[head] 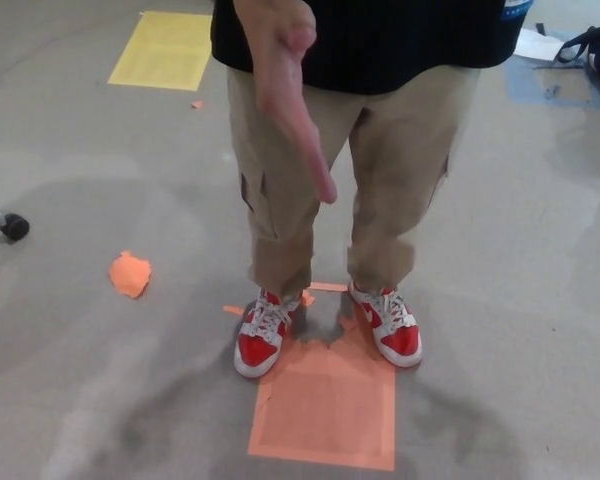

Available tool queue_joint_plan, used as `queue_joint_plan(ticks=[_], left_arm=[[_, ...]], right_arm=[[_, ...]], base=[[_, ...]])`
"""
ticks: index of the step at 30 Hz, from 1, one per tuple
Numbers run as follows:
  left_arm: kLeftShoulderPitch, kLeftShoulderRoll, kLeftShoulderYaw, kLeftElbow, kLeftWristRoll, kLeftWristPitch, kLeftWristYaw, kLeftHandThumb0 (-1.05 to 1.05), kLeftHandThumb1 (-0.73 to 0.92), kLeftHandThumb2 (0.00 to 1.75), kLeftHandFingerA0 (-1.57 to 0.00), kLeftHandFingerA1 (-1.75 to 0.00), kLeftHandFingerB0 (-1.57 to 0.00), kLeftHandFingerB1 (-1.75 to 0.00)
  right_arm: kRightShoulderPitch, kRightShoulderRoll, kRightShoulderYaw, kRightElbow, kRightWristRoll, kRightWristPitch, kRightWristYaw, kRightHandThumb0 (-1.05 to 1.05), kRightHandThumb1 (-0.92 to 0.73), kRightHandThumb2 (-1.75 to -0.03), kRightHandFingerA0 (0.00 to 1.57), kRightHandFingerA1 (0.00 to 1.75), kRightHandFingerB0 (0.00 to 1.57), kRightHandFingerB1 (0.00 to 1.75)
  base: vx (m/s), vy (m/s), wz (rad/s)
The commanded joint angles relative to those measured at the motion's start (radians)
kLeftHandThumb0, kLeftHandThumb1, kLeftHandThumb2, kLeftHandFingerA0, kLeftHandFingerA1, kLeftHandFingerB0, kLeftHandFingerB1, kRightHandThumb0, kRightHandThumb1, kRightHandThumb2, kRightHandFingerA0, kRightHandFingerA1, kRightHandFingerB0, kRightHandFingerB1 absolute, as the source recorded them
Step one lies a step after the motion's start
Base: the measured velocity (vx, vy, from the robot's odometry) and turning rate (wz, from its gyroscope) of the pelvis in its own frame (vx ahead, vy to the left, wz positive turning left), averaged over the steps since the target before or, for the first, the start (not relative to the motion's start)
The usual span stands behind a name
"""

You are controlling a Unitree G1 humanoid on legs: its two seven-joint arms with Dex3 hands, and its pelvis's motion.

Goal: The robot extends its right arm to grab a person's hand and shakes it

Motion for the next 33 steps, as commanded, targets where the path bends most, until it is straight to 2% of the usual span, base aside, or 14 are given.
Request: queue_joint_plan(ticks=[1, 3, 7, 8, 10, 12, 19, 21, 22, 25, 26, 29, 30, 33], left_arm=[[0.015, 0.053, -0.067, -0.008, 0.093, -0.074, 0.049, -0.71, 0.6, 0.94, -0.07, -0.44, -0.01, -0.3], [0.004, 0.06, -0.1, -0.003, 0.121, -0.07, 0.081, -0.72, 0.59, 0.93, -0.08, -0.45, -0.01, -0.31], [-0.004, 0.075, -0.162, -0.009, 0.18, -0.086, 0.181, -0.79, 0.63, 0.97, 0.0, -0.35, -0.13, -0.3], [-0.006, 0.077, -0.171, -0.009, 0.187, -0.092, 0.192, -0.8, 0.65, 0.98, 0.0, -0.32, -0.11, -0.29], [-0.005, 0.087, -0.195, -0.013, 0.21, -0.11, 0.227, -0.82, 0.68, 1.04, 0.0, -0.26, -0.12, -0.26], [-0.006, 0.092, -0.203, -0.02, 0.215, -0.106, 0.229, -0.8, 0.69, 1.05, 0.0, -0.24, -0.11, -0.25], [-0.006, 0.098, -0.222, -0.025, 0.227, -0.108, 0.26, -0.81, 0.69, 1.05, 0.0, -0.27, -0.15, -0.26], [-0.007, 0.099, -0.22, -0.025, 0.22, -0.105, 0.257, -0.8, 0.69, 1.04, 0.0, -0.27, -0.15, -0.26], [-0.01, 0.097, -0.22, -0.022, 0.218, -0.095, 0.256, -0.81, 0.7, 1.04, 0.0, -0.26, -0.13, -0.26], [-0.001, 0.094, -0.205, -0.031, 0.195, -0.103, 0.246, -0.79, 0.67, 1.03, 0.0, -0.26, -0.14, -0.26], [0.002, 0.095, -0.205, -0.037, 0.195, -0.103, 0.246, -0.8, 0.68, 1.03, 0.0, -0.26, -0.13, -0.26], [0.0, 0.097, -0.213, -0.033, 0.201, -0.111, 0.254, -0.79, 0.68, 1.03, 0.0, -0.27, -0.1, -0.25], [0.001, 0.098, -0.212, -0.032, 0.199, -0.115, 0.253, -0.78, 0.68, 1.01, 0.0, -0.27, -0.1, -0.27], [0.009, 0.1, -0.203, -0.043, 0.183, -0.112, 0.243, -0.79, 0.68, 1.0, 0.0, -0.29, -0.1, -0.28]], right_arm=[[0.016, -0.016, -0.02, -0.027, 0.004, -0.059, -0.062, -0.72, -0.9, -0.69, 0.17, 0.31, 0.09, 0.21], [0.018, -0.015, -0.035, -0.051, 0.012, -0.082, -0.086, -0.75, -0.74, -1.0, 0.11, 0.43, 0.05, 0.28], [0.1, -0.038, -0.082, -0.312, 0.028, -0.208, -0.152, -0.72, -0.91, -0.67, 0.18, 0.31, 0.07, 0.26], [0.117, -0.045, -0.083, -0.373, 0.016, -0.207, -0.167, -0.77, -0.74, -1.01, 0.12, 0.43, 0.05, 0.33], [0.19, -0.067, -0.093, -0.656, -0.019, -0.125, -0.16, -0.73, -0.91, -0.69, 0.2, 0.31, 0.09, 0.22], [0.231, -0.07, -0.108, -0.832, -0.03, -0.064, -0.135, -0.76, -0.74, -1.0, 0.11, 0.43, 0.06, 0.31], [0.279, -0.085, -0.173, -1.446, -0.031, 0.142, 0.04, -0.75, -0.71, -1.0, 0.13, 0.47, 0.02, 0.23], [0.248, -0.09, -0.178, -1.541, -0.032, 0.219, 0.092, -0.77, -0.87, -0.67, 0.17, 0.38, 0.02, 0.22], [0.22, -0.091, -0.18, -1.577, -0.024, 0.252, 0.116, -0.82, -0.71, -1.05, 0.14, 0.52, 0.0, 0.21], [0.122, -0.103, -0.171, -1.662, -0.049, 0.364, 0.191, -0.86, -0.72, -1.09, 0.14, 0.52, 0.0, 0.17], [0.106, -0.102, -0.167, -1.669, -0.053, 0.381, 0.2, -0.82, -0.88, -0.67, 0.16, 0.39, 0.03, 0.18], [0.03, -0.101, -0.148, -1.679, -0.078, 0.431, 0.234, -0.87, -0.9, -0.67, 0.2, 0.41, 0.01, 0.2], [-0.006, -0.102, -0.135, -1.672, -0.092, 0.445, 0.25, -0.89, -0.75, -1.1, 0.04, 0.46, 0.01, 0.16], [-0.114, -0.108, -0.094, -1.667, -0.123, 0.511, 0.309, -0.9, -0.75, -1.1, 0.07, 0.42, 0.06, 0.17]], base=[[0.0, 0.0, 0.0], [0.0, 0.0, 0.0], [0.0, 0.0, 0.0], [0.0, 0.0, 0.0], [0.0, 0.0, 0.0], [0.0, 0.0, 0.0], [0.0, 0.0, 0.0], [0.0, 0.0, 0.0], [0.0, 0.0, 0.0], [0.0, 0.0, 0.0], [0.0, 0.0, 0.0], [0.0, 0.0, 0.0], [0.0, 0.0, 0.0], [0.0, 0.0, 0.0]])
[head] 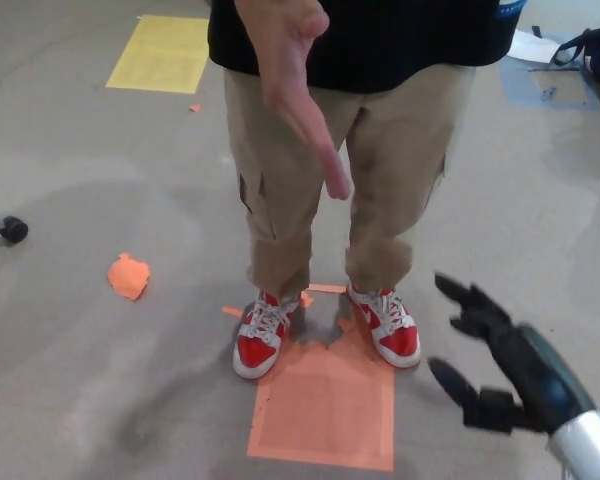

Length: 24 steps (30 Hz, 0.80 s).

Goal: The robot extends its right arm to grab a person's hand and shakes it

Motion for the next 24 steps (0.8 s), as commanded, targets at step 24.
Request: queue_joint_plan(ticks=[24], left_arm=[[0.03, 0.056, 0.015, -0.05, 0.019, -0.044, 0.057, -0.75, 0.67, 1.01, -0.06, -0.42, -0.06, -0.37]], right_arm=[[-0.774, -0.023, 0.204, -0.053, -0.124, 0.691, 0.449, -0.91, -0.78, -1.11, 0.08, 0.47, 0.06, 0.22]], base=[[0.0, 0.0, 0.0]])
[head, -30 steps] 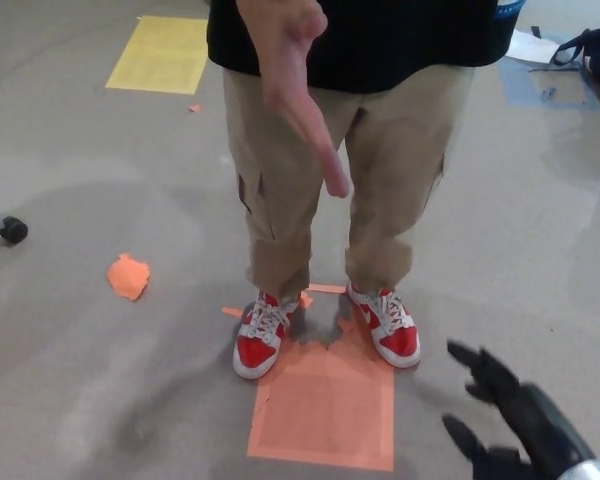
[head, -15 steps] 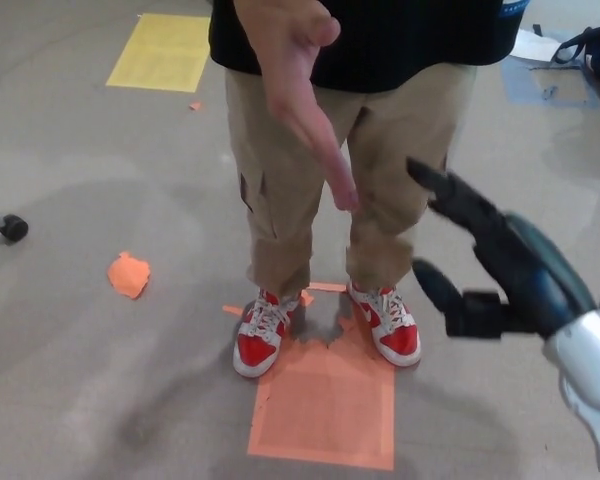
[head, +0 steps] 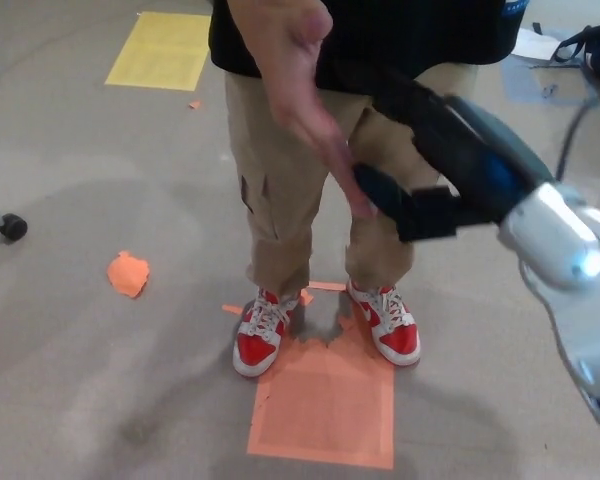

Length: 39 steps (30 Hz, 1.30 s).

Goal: The robot extends its right arm to grab a person's hand and shakes it

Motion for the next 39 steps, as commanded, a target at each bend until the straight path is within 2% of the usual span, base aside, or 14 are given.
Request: queue_joint_plan(ticks=[1, 4, 5, 9, 10, 14, 15, 18, 19, 20, 24, 26, 30, 39], left_arm=[[0.021, 0.047, 0.026, -0.009, 0.012, -0.028, 0.016, -0.76, 0.68, 1.02, -0.08, -0.43, -0.04, -0.37], [0.019, 0.047, 0.03, 0.0, 0.007, -0.043, 0.002, -0.76, 0.68, 1.02, -0.13, -0.46, -0.03, -0.38], [0.019, 0.045, 0.034, 0.005, 0.003, -0.047, -0.001, -0.76, 0.68, 1.02, -0.13, -0.46, -0.01, -0.38], [0.02, 0.044, 0.044, 0.002, 0.005, -0.046, 0.01, -0.75, 0.87, 0.67, -0.17, -0.32, -0.13, -0.27], [0.019, 0.043, 0.046, 0.002, 0.005, -0.046, 0.011, -0.78, 0.69, 1.04, -0.11, -0.45, -0.03, -0.38], [0.02, 0.043, 0.05, -0.012, 0.006, -0.036, 0.004, -0.75, 0.68, 1.03, -0.06, -0.43, -0.06, -0.36], [0.02, 0.042, 0.053, -0.013, 0.004, -0.035, 0.003, -0.75, 0.86, 0.67, -0.14, -0.3, -0.11, -0.25], [0.021, 0.042, 0.06, -0.02, -0.002, -0.036, -0.003, -0.74, 0.67, 1.02, -0.07, -0.43, -0.05, -0.36], [0.021, 0.041, 0.063, -0.021, -0.005, -0.04, -0.003, -0.76, 0.68, 1.02, -0.09, -0.43, -0.03, -0.36], [0.02, 0.041, 0.065, -0.023, -0.004, -0.042, 0.0, -0.75, 0.68, 1.03, -0.07, -0.43, -0.05, -0.36], [0.015, 0.042, 0.064, -0.017, 0.007, -0.05, 0.006, -0.76, 0.68, 1.03, -0.08, -0.44, -0.03, -0.36], [0.009, 0.042, 0.067, -0.015, 0.006, -0.047, -0.006, -0.77, 0.69, 1.03, -0.07, -0.43, -0.07, -0.34], [0.01, 0.043, 0.071, -0.016, 0.004, -0.05, -0.016, -0.76, 0.87, 0.67, -0.15, -0.31, -0.11, -0.25], [0.018, 0.043, 0.085, -0.009, -0.007, -0.086, -0.016, -0.77, 0.69, 1.05, -0.11, -0.45, -0.03, -0.38]], right_arm=[[-0.241, 0.009, 0.076, 0.195, -0.03, 0.28, 0.197, -0.92, -0.78, -1.11, 0.06, 0.42, 0.04, 0.19], [-0.303, 0.031, 0.09, 0.322, -0.016, 0.3, 0.205, -0.86, -0.89, -0.69, 0.05, 0.33, 0.0, 0.11], [-0.325, 0.042, 0.091, 0.372, -0.008, 0.305, 0.204, -0.93, -0.73, -1.09, 0.01, 0.32, 0.0, 0.14], [-0.398, 0.077, 0.114, 0.537, -0.014, 0.299, 0.197, -0.97, -0.73, -1.09, 0.02, 0.35, 0.0, 0.1], [-0.42, 0.086, 0.127, 0.596, -0.023, 0.294, 0.196, -0.95, -0.71, -1.1, 0.0, 0.44, 0.03, 0.11], [-0.467, 0.112, 0.143, 0.737, -0.022, 0.27, 0.194, -0.94, -0.81, -0.72, 0.08, 0.35, 0.0, 0.0], [-0.474, 0.119, 0.142, 0.763, -0.02, 0.264, 0.189, -0.94, -0.65, -0.87, 0.03, 0.31, 0.0, 0.0], [-0.512, 0.142, 0.174, 0.864, -0.048, 0.259, 0.174, -0.96, -0.64, -1.0, 0.09, 0.38, 0.0, 0.05], [-0.521, 0.149, 0.179, 0.885, -0.053, 0.265, 0.165, -0.98, -0.78, -0.64, 0.15, 0.37, 0.0, 0.0], [-0.536, 0.162, 0.19, 0.914, -0.065, 0.284, 0.149, -0.96, -0.6, -1.03, 0.14, 0.38, 0.0, 0.01], [-0.564, 0.194, 0.262, 0.993, -0.131, 0.281, 0.08, -0.93, -0.74, -0.63, 0.23, 0.38, 0.0, 0.09], [-0.552, 0.219, 0.271, 1.002, -0.158, 0.277, -0.054, -0.72, -0.6, -0.94, 0.39, 0.57, 0.02, 0.28], [-0.515, 0.232, 0.247, 0.984, -0.16, 0.247, -0.188, -0.23, -0.66, -0.6, 0.95, 0.58, 0.64, 0.49], [-0.434, 0.217, 0.23, 1.005, -0.177, 0.081, -0.454, -0.17, -0.62, -0.58, 0.76, 0.61, 0.67, 0.52]], base=[[0.0, 0.0, 0.0], [0.0, 0.0, 0.0], [0.0, 0.0, 0.0], [0.0, 0.0, 0.0], [0.0, 0.0, 0.0], [0.0, 0.0, 0.0], [0.0, 0.0, 0.0], [0.0, 0.0, 0.0], [0.0, 0.0, 0.0], [0.0, 0.0, 0.0], [0.0, 0.0, 0.0], [0.0, 0.0, 0.0], [0.0, 0.0, 0.0], [0.0, 0.0, 0.0]])
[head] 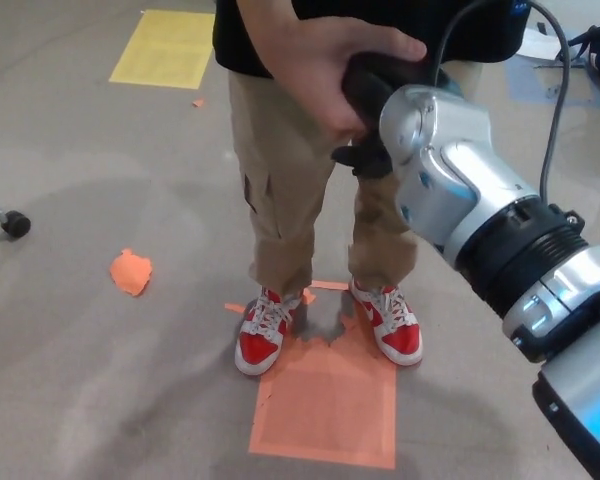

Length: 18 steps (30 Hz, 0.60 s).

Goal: The robot extends its right arm to grab a person's hand and shakes it

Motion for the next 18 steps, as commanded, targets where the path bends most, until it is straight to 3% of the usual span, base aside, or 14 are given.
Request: queue_joint_plan(ticks=[1, 7, 8, 9, 10, 11, 12, 13, 15, 17, 18], left_arm=[[0.009, 0.027, 0.013, 0.015, 0.005, -0.062, -0.004, -0.75, 0.69, 1.01, -0.09, -0.43, -0.04, -0.38], [0.004, 0.024, 0.029, 0.021, -0.016, -0.06, -0.03, -0.79, 0.71, 1.08, -0.09, -0.45, -0.04, -0.36], [0.005, 0.024, 0.028, 0.019, -0.012, -0.063, -0.021, -0.8, 0.71, 1.08, -0.2, -0.5, 0.0, -0.38], [0.004, 0.023, 0.028, 0.022, -0.011, -0.065, -0.02, -0.37, 0.49, 1.08, -0.02, -0.48, 0.0, -0.47], [0.002, 0.023, 0.028, 0.025, -0.01, -0.066, -0.02, -0.37, 0.49, 1.08, -0.02, -0.48, 0.0, -0.47], [-0.001, 0.021, 0.029, 0.03, -0.011, -0.059, -0.03, -0.76, 0.89, 0.66, -0.19, -0.33, -0.11, -0.27], [-0.003, 0.021, 0.029, 0.032, -0.012, -0.056, -0.034, -0.76, 0.89, 0.66, -0.19, -0.33, -0.11, -0.27], [-0.001, 0.02, 0.028, 0.033, -0.008, -0.058, -0.027, -0.36, 0.52, 1.09, -0.01, -0.47, 0.0, -0.46], [0.0, 0.014, 0.041, 0.028, -0.02, -0.05, -0.032, -0.37, 0.5, 1.08, -0.01, -0.47, 0.0, -0.46], [-0.006, 0.008, 0.061, 0.033, -0.04, -0.055, -0.053, -0.36, 0.54, 1.08, -0.02, -0.48, 0.0, -0.47], [-0.004, 0.002, 0.083, 0.039, -0.068, -0.074, -0.076, -0.36, 0.54, 1.08, -0.02, -0.48, 0.0, -0.47]], right_arm=[[0.111, -0.005, -0.018, 0.05, -0.041, -0.121, -0.302, -0.18, -0.64, -0.58, 0.77, 0.64, 0.66, 0.52], [0.13, -0.017, -0.052, 0.057, -0.024, -0.214, -0.403, -0.18, -0.62, -0.58, 0.82, 0.66, 0.74, 0.57], [0.136, -0.017, -0.069, 0.053, -0.013, -0.225, -0.415, -0.17, -0.64, -0.58, 0.83, 0.7, 0.72, 0.59], [0.138, -0.018, -0.073, 0.053, -0.011, -0.23, -0.419, -0.16, -0.64, -0.58, 0.81, 0.67, 0.69, 0.57], [0.14, -0.018, -0.077, 0.053, -0.01, -0.236, -0.422, -0.16, -0.64, -0.58, 0.81, 0.67, 0.69, 0.57], [0.149, -0.021, -0.087, 0.042, -0.005, -0.244, -0.431, -0.16, -0.67, -0.59, 0.81, 0.72, 0.66, 0.57], [0.153, -0.021, -0.093, 0.039, -0.003, -0.25, -0.436, -0.16, -0.67, -0.59, 0.81, 0.72, 0.66, 0.57], [0.162, -0.024, -0.099, 0.015, -0.005, -0.252, -0.44, -0.14, -0.69, -0.6, 0.81, 0.77, 0.65, 0.57], [0.161, -0.036, -0.113, -0.069, -0.014, -0.222, -0.415, -0.15, -0.74, -0.61, 0.77, 0.67, 0.63, 0.54], [0.169, -0.066, -0.135, -0.253, -0.039, -0.199, -0.397, -0.13, -0.57, -0.56, 0.78, 1.0, 0.62, 0.62], [0.178, -0.08, -0.154, -0.358, -0.044, -0.196, -0.39, -0.13, -0.57, -0.56, 0.78, 1.0, 0.62, 0.62]], base=[[0.0, 0.0, 0.0], [0.0, 0.0, 0.0], [0.0, 0.0, 0.0], [0.0, 0.0, 0.0], [0.0, 0.0, 0.0], [0.0, 0.0, 0.0], [0.0, 0.0, 0.0], [0.0, 0.0, 0.0], [0.0, 0.0, 0.0], [0.0, 0.0, 0.0], [0.0, 0.0, 0.0]])
